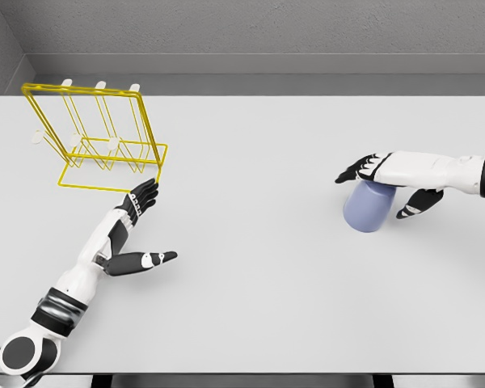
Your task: Place the cup on the cup holder with both arms
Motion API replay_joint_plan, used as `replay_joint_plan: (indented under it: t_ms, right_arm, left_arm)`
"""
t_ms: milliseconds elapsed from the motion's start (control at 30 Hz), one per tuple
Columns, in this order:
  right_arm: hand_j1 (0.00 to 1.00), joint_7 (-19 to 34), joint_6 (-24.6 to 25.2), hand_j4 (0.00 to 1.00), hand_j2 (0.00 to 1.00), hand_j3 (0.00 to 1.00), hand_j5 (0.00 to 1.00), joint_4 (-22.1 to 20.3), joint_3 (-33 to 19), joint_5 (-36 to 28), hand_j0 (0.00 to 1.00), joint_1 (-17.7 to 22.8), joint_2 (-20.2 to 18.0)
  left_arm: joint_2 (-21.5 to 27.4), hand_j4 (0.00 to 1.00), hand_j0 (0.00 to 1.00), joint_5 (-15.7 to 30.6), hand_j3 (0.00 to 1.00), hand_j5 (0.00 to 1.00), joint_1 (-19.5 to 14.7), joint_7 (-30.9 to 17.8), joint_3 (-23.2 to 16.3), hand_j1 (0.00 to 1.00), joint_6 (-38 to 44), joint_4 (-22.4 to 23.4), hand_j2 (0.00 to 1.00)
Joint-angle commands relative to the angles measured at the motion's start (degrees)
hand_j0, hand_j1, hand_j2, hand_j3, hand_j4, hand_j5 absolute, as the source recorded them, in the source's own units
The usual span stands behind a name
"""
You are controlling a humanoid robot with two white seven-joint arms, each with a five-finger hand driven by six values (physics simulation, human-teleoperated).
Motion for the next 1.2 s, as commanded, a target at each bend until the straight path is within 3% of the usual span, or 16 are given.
replay_joint_plan:
  t_ms: [0,333,1167]
  right_arm:
    - [1.00,-0.02,0.15,1.00,1.00,1.00,1.00,-0.09,-0.12,-0.35,1.00,0.00,-0.06]
    - [1.00,-0.02,0.15,1.00,1.00,1.00,1.00,0.00,-0.12,-0.35,1.00,0.00,-0.06]
    - [0.69,-0.02,0.15,0.69,0.69,0.69,0.69,-0.09,-0.12,0.00,0.69,0.09,1.61]
  left_arm:
    - [0.04,1.00,1.00,-0.06,1.00,1.00,0.00,0.00,-0.01,1.00,-0.01,-0.04,1.00]
    - [0.04,1.00,1.00,-0.15,1.00,1.00,0.00,0.00,-0.01,1.00,-0.01,-0.04,1.00]
    - [0.04,1.00,1.00,-0.06,1.00,1.00,-0.35,0.00,0.08,1.00,0.07,-0.04,1.00]
